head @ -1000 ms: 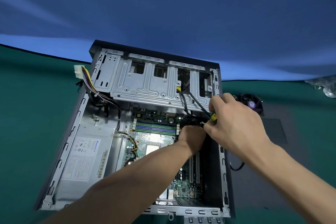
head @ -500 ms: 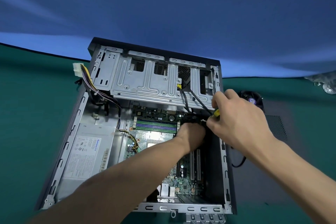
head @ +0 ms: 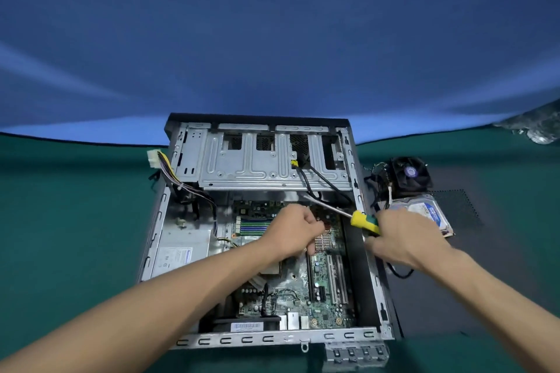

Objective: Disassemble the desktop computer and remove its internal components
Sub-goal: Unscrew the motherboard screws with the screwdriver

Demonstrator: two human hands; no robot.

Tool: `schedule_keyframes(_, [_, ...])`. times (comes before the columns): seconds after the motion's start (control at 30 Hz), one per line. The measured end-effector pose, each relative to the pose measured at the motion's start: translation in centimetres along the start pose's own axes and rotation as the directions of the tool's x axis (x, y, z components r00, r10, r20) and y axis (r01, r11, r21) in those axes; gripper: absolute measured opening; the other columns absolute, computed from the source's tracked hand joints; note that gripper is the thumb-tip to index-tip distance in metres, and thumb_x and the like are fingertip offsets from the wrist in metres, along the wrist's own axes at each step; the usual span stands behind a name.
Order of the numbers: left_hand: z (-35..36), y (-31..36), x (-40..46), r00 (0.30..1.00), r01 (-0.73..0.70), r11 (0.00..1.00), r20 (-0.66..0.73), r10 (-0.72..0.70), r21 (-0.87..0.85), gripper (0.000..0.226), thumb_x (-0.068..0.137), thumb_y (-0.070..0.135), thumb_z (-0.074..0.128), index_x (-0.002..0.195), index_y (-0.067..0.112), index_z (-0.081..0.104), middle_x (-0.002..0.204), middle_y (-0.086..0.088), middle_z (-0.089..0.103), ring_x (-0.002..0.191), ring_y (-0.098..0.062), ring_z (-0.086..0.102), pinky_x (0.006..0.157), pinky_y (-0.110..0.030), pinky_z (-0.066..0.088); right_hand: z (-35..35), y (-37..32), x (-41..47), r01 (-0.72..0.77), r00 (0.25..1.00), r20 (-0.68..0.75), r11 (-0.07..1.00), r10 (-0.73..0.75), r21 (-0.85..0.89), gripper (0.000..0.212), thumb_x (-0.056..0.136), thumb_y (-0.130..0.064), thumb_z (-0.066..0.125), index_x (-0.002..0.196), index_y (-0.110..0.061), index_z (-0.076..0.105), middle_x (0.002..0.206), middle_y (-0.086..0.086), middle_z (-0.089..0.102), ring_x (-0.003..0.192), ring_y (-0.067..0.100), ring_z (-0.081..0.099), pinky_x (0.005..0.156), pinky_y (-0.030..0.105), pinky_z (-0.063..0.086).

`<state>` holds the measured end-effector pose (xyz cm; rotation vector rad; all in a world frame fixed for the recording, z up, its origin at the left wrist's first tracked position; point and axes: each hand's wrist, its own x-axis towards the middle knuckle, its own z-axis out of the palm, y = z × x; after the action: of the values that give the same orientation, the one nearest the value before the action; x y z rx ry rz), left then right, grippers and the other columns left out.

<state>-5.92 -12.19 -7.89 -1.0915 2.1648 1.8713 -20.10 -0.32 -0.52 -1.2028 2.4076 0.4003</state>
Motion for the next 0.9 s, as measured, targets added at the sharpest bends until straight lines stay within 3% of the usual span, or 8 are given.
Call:
schedule_keyframes(0.1, [0.0, 1.4, -1.4, 1.0, 0.008, 0.998, 0.006, -0.007, -0.067, 0.02, 0.092, 0.015, 0.055, 0.074, 0.006, 0.057, 0.045, -0.002, 0.059, 0.032, -0.013, 0.04, 0.034, -0.018, 0.033, 0.9, 1.0, -1.0, 0.012, 0.995, -0.095, 0.979, 0.007, 0.202, 0.036, 0.077, -0.053, 0.057, 0.057, -0.024, 0.049, 0.052, -0.008, 0.048, 0.053, 0.014, 0.048, 0.048, 0.026, 0.032])
schedule_keyframes(0.2, [0.4, 3.2, -2.3, 1.0, 0.002, 0.991, 0.0, -0.002, -0.136, 0.021, 0.093, 0.014, 0.056, 0.073, 0.01, 0.055, 0.044, -0.003, 0.057, 0.03, -0.015, 0.038, 0.033, -0.018, 0.032, 1.3, 1.4, -2.0, 0.144, 0.985, -0.148, 0.897, -0.089, 0.418, 0.031, 0.078, -0.046, 0.065, 0.053, -0.035, 0.051, 0.047, -0.01, 0.048, 0.047, 0.001, 0.043, 0.044, 0.02, 0.028])
schedule_keyframes(0.33, [1.2, 6.1, -3.1, 0.998, -0.059, 0.997, -0.018, 0.059, -0.04, 0.023, 0.094, 0.014, 0.052, 0.072, 0.009, 0.054, 0.043, -0.001, 0.058, 0.029, -0.014, 0.037, 0.034, -0.02, 0.028, 1.2, 1.5, -2.3, 0.264, 0.96, -0.26, 0.64, -0.103, 0.721, 0.009, 0.08, -0.035, 0.07, 0.071, -0.032, 0.068, 0.053, -0.011, 0.059, 0.047, 0.002, 0.046, 0.049, 0.024, 0.034])
schedule_keyframes(0.4, [1.8, 7.3, -3.3, 0.997, -0.077, 0.997, -0.017, 0.077, -0.02, 0.019, 0.094, 0.012, 0.049, 0.076, 0.007, 0.053, 0.042, 0.0, 0.057, 0.027, -0.013, 0.037, 0.032, -0.016, 0.027, 1.1, 1.8, -2.2, 0.282, 0.957, -0.276, 0.491, -0.087, 0.824, 0.01, 0.079, -0.028, 0.073, 0.071, -0.028, 0.068, 0.052, -0.008, 0.057, 0.046, 0.006, 0.045, 0.052, 0.026, 0.037])
schedule_keyframes(0.47, [2.5, 8.2, -3.4, 0.997, -0.077, 0.997, -0.025, 0.076, -0.02, 0.019, 0.095, 0.011, 0.048, 0.076, 0.007, 0.053, 0.044, 0.0, 0.057, 0.027, -0.012, 0.037, 0.031, -0.016, 0.026, 1.1, 2.3, -2.1, 0.302, 0.952, -0.296, 0.435, -0.083, 0.849, 0.013, 0.079, -0.025, 0.074, 0.07, -0.024, 0.065, 0.053, -0.005, 0.056, 0.049, 0.011, 0.046, 0.053, 0.032, 0.041])
schedule_keyframes(0.57, [3.8, 9.0, -3.2, 0.997, -0.064, 0.997, -0.036, 0.062, -0.034, 0.023, 0.097, 0.013, 0.046, 0.075, 0.009, 0.052, 0.045, 0.0, 0.057, 0.028, -0.013, 0.038, 0.032, -0.016, 0.026, 1.5, 3.3, -1.9, 0.317, 0.947, -0.313, 0.401, -0.076, 0.859, 0.014, 0.079, -0.022, 0.074, 0.07, -0.022, 0.063, 0.053, -0.006, 0.054, 0.05, 0.014, 0.047, 0.05, 0.037, 0.045])
schedule_keyframes(0.73, [6.3, 9.4, -2.0, 0.999, -0.021, 1.0, -0.043, 0.022, 0.008, 0.024, 0.099, 0.015, 0.042, 0.077, 0.01, 0.05, 0.047, -0.002, 0.059, 0.029, -0.013, 0.042, 0.034, -0.017, 0.028, 2.8, 5.4, -1.4, 0.311, 0.948, -0.313, 0.347, -0.052, 0.885, 0.015, 0.081, -0.013, 0.071, 0.072, -0.021, 0.062, 0.059, 0.002, 0.059, 0.042, 0.015, 0.049, 0.042, 0.033, 0.046])
schedule_keyframes(0.9, [8.7, 9.3, -0.5, 0.999, 0.016, 0.992, -0.045, -0.011, 0.127, 0.024, 0.1, 0.015, 0.041, 0.077, 0.011, 0.047, 0.048, 0.0, 0.059, 0.031, -0.011, 0.044, 0.035, -0.017, 0.032, 4.5, 7.5, -0.4, 0.278, 0.956, -0.289, 0.506, -0.059, 0.817, 0.011, 0.084, -0.023, 0.067, 0.077, -0.028, 0.059, 0.067, -0.002, 0.062, 0.052, 0.018, 0.054, 0.055, 0.031, 0.046])
